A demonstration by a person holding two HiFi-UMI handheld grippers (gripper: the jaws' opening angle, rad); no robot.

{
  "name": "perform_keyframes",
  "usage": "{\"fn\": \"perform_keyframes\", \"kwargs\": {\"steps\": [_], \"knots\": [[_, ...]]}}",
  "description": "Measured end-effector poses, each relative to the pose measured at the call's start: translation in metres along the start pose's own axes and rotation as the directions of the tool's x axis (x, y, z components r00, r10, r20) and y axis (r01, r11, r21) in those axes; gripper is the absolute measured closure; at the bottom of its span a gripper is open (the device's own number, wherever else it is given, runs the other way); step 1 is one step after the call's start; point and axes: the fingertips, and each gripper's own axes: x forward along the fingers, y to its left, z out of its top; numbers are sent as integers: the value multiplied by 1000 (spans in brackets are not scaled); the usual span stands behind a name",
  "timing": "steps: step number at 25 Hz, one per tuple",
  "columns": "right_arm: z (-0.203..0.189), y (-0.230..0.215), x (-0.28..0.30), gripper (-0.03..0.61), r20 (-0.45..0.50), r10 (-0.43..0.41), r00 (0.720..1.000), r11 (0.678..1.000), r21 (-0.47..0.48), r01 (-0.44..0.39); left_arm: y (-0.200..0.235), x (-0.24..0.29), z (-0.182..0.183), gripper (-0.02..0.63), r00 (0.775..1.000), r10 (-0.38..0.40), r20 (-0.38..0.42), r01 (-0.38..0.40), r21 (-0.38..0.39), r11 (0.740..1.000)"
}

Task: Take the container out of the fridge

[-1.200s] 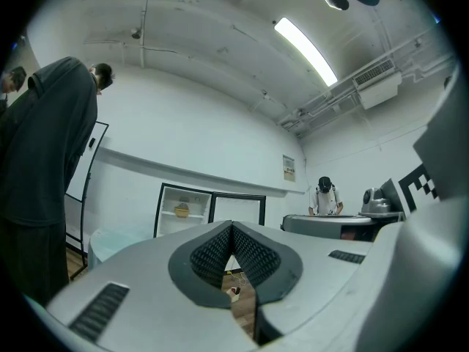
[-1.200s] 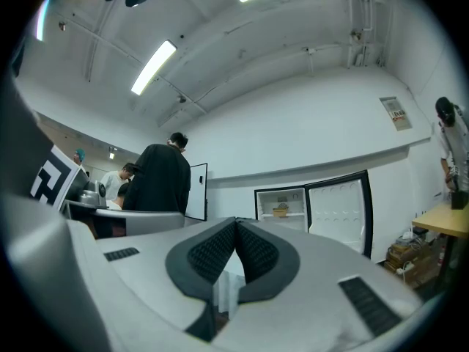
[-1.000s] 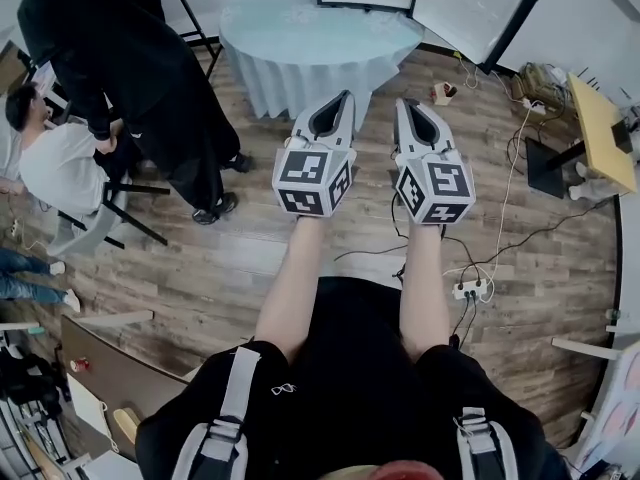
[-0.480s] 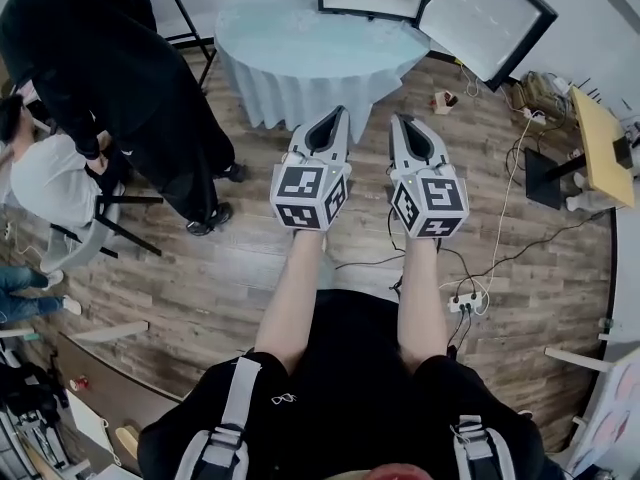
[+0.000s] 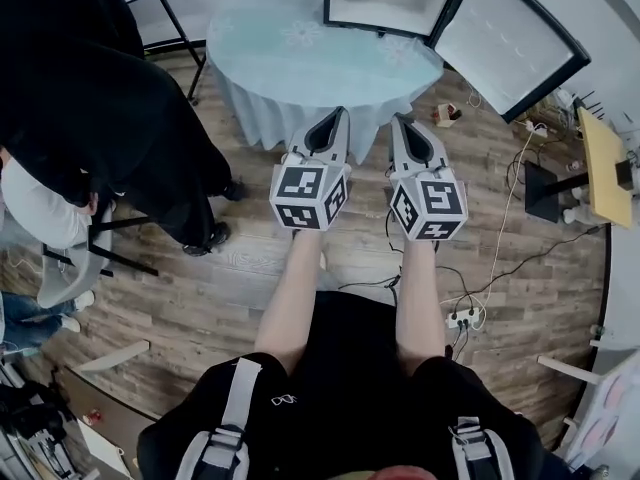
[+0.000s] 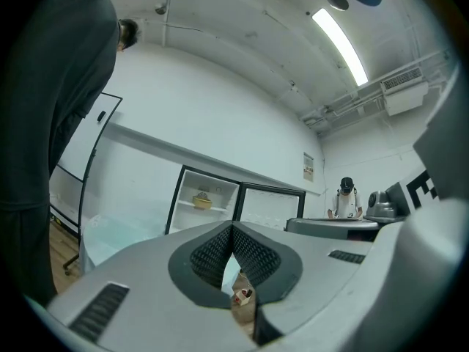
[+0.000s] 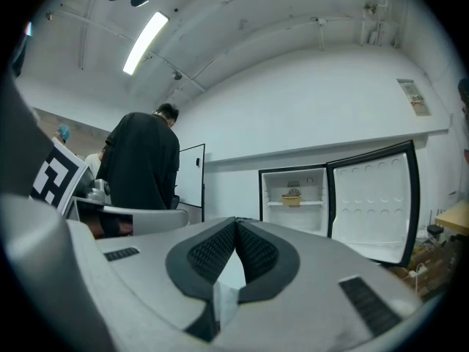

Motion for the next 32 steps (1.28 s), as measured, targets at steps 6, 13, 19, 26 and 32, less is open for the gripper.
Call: {"fn": "perform_keyframes", "kwargs": {"steps": [6, 13, 19, 26, 32], "knots": [[7, 0, 68, 575, -2, -16, 1000, 1000, -7, 16, 49, 47, 15, 614, 1000, -27, -2, 27, -4, 1000], [11, -28, 102, 575, 1, -61, 998, 998, -10, 61, 62, 92, 19, 614, 998, -67, -14, 67, -6, 998], [3, -63, 132, 575, -2, -93, 996, 996, -2, 93, 75, 136, 14, 613, 997, -68, -26, 68, -1, 998], [10, -124, 196, 575, 19, -80, 997, 996, 31, 79, 92, 215, 21, 612, 999, -23, -42, 25, 30, 999], [23, -174, 258, 575, 9, -37, 999, 999, 17, 37, 103, 290, 34, 612, 999, 18, -36, -17, 28, 999]]}}
